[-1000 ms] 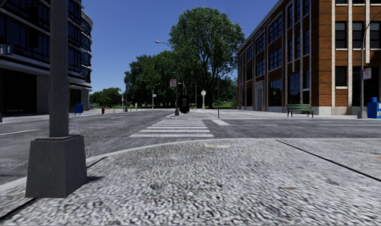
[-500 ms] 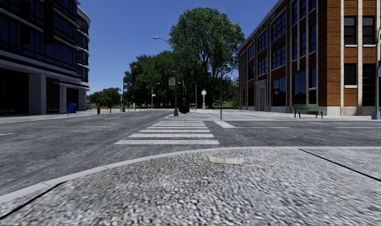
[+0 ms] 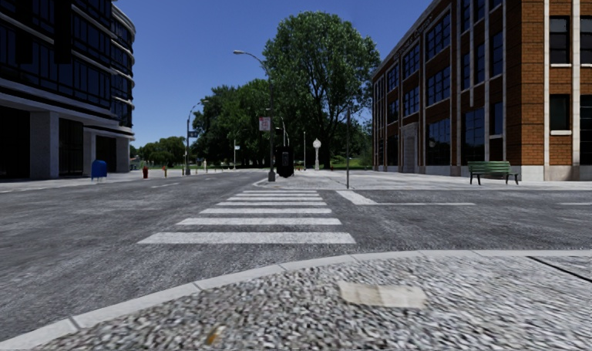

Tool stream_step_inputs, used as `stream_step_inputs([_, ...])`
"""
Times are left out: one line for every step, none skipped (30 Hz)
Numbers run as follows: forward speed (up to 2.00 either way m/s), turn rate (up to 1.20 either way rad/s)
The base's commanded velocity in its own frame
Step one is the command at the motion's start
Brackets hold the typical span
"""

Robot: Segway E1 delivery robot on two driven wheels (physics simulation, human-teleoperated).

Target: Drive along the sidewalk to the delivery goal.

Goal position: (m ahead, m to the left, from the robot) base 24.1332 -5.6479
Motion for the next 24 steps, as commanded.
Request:
stream_step_inputs([2.00,0.00])
stream_step_inputs([2.00,0.00])
stream_step_inputs([2.00,0.00])
stream_step_inputs([2.00,0.00])
stream_step_inputs([2.00,0.00])
stream_step_inputs([2.00,0.00])
stream_step_inputs([2.00,0.00])
stream_step_inputs([2.00,0.00])
stream_step_inputs([2.00,0.00])
stream_step_inputs([2.00,0.00])
stream_step_inputs([2.00,0.00])
stream_step_inputs([2.00,0.00])
stream_step_inputs([2.00,0.00])
stream_step_inputs([2.00,0.00])
stream_step_inputs([2.00,0.00])
stream_step_inputs([2.00,0.00])
stream_step_inputs([2.00,0.00])
stream_step_inputs([2.00,0.00])
stream_step_inputs([2.00,0.00])
stream_step_inputs([1.95,0.00])
stream_step_inputs([1.73,0.00])
stream_step_inputs([1.61,0.00])
stream_step_inputs([1.61,0.00])
stream_step_inputs([1.46,0.00])
